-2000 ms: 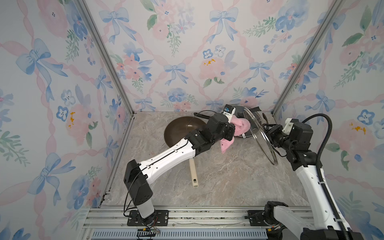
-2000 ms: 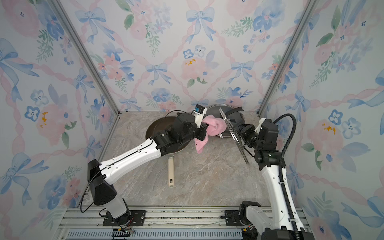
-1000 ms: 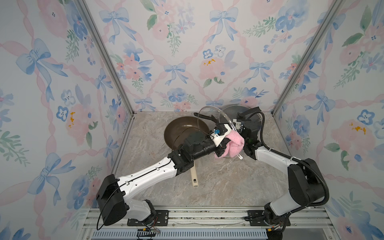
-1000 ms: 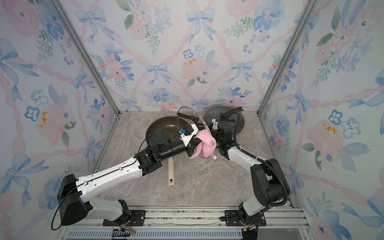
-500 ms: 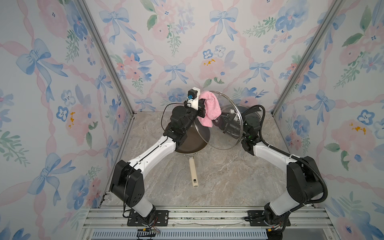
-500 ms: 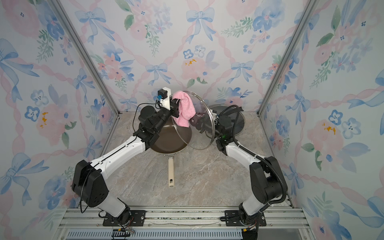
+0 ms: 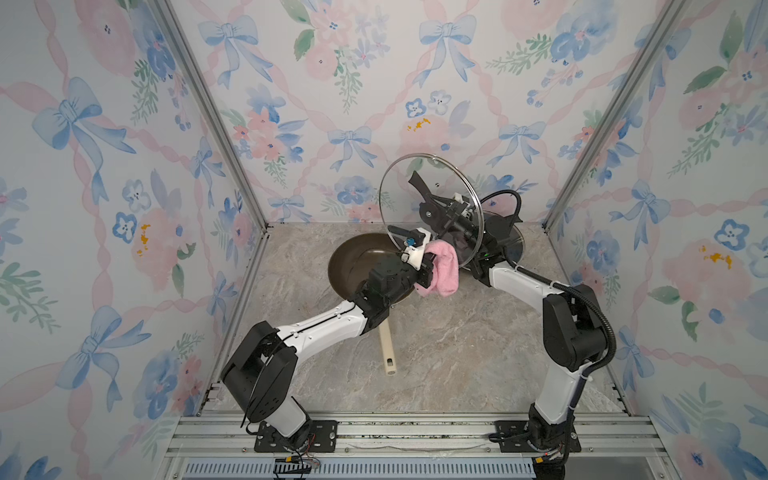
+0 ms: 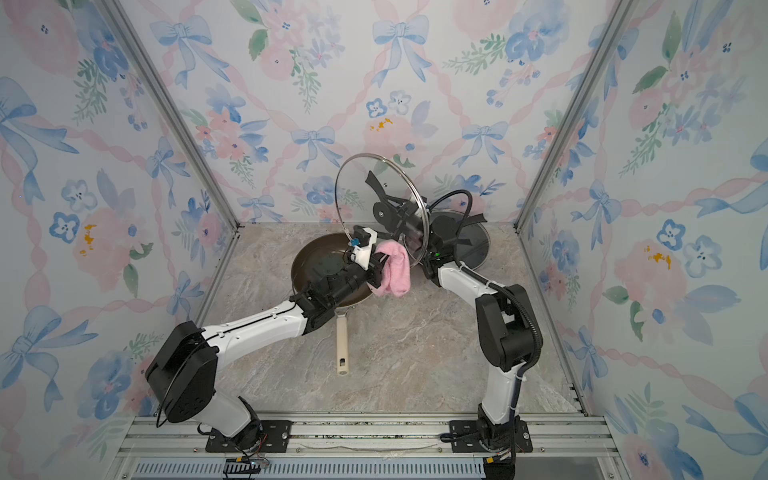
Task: Wipe the pot lid with a cloth
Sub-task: Wipe the pot lid.
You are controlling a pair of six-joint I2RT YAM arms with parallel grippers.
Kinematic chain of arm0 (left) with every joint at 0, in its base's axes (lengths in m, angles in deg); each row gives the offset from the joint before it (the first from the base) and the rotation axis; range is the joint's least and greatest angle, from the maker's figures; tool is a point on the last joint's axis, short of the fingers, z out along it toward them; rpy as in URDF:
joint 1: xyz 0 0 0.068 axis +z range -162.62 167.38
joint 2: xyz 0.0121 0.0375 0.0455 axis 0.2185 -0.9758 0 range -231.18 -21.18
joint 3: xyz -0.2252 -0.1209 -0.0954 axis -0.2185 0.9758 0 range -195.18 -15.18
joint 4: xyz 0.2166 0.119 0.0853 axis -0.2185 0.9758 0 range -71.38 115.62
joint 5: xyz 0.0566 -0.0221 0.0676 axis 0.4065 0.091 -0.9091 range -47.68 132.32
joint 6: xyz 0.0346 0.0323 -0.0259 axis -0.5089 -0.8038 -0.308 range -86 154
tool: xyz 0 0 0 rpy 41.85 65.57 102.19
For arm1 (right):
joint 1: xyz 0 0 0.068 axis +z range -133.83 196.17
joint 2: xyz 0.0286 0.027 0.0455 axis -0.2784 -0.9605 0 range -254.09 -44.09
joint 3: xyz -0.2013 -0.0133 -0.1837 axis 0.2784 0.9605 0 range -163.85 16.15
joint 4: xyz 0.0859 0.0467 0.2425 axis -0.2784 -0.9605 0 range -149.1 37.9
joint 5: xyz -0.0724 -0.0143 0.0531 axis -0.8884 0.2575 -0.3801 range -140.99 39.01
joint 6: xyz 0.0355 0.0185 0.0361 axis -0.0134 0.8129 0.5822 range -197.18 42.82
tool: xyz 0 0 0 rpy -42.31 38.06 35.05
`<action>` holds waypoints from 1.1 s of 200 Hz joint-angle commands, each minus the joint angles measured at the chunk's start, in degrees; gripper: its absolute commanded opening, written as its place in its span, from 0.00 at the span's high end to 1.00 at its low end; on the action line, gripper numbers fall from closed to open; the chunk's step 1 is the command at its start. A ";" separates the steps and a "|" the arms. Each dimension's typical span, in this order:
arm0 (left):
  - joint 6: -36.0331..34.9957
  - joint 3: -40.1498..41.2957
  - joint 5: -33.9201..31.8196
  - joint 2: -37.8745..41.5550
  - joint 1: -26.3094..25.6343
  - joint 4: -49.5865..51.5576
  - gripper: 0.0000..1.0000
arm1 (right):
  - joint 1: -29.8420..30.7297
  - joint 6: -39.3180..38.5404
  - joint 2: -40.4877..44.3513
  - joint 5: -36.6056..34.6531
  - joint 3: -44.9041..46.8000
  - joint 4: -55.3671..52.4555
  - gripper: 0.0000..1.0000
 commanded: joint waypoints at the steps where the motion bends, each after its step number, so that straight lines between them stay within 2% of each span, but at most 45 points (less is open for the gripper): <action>1: -4.78 -6.89 5.53 1.07 -2.75 -0.11 0.93 | 1.19 3.80 -0.04 0.33 -5.07 11.21 0.84; 22: -7.11 -16.53 1.87 -2.98 -1.13 0.73 0.93 | 1.96 4.03 -1.35 0.76 -4.99 11.52 0.84; 42: -2.77 -22.99 -1.22 -6.83 4.26 1.78 0.93 | 2.42 5.13 -1.53 0.77 -4.76 13.35 0.84; 60: -1.82 -22.90 -8.59 -8.80 7.67 1.74 0.93 | 2.69 5.83 -0.72 0.62 -4.07 14.47 0.84; 78: -2.16 -17.70 -14.32 -8.85 9.12 1.93 0.94 | 2.53 5.71 0.69 0.51 -3.25 14.51 0.84; 92: 0.29 -11.79 -14.04 -7.56 9.37 1.96 0.94 | 2.38 5.33 1.69 0.49 -2.94 14.00 0.84; 102: 3.43 -7.75 -10.80 -6.17 8.89 1.92 0.94 | 2.15 5.14 2.24 0.67 -2.97 13.49 0.84; 111: 5.51 -5.35 -7.87 -4.84 7.14 1.93 0.94 | 1.91 4.96 2.62 0.77 -2.94 13.04 0.84; 119: 4.51 -4.61 -6.36 -3.81 4.81 1.92 0.94 | 1.67 4.70 2.81 1.14 -2.98 12.49 0.84; 137: -0.85 -8.21 -3.89 -3.46 -1.69 1.63 0.94 | 1.28 3.62 3.11 1.84 -2.19 10.77 0.84; 151: -3.59 -14.43 -2.41 -5.24 -3.78 1.48 0.94 | 1.28 3.07 3.04 2.56 -1.84 9.77 0.85; 170: -4.20 -21.90 -5.49 -8.91 -2.30 0.77 0.94 | 1.42 3.19 2.91 2.97 -1.45 10.31 0.85; 186: -4.26 -25.70 -11.80 -11.64 0.62 0.86 0.94 | 1.30 3.76 3.09 3.08 -1.09 11.18 0.85; 201: -1.63 -24.93 -15.24 -12.63 4.16 1.48 0.94 | 1.12 4.30 3.49 3.15 -1.08 12.07 0.85; 220: 1.20 -19.31 -18.02 -11.98 6.70 2.07 0.94 | 0.63 4.16 4.51 3.48 -0.87 12.53 0.85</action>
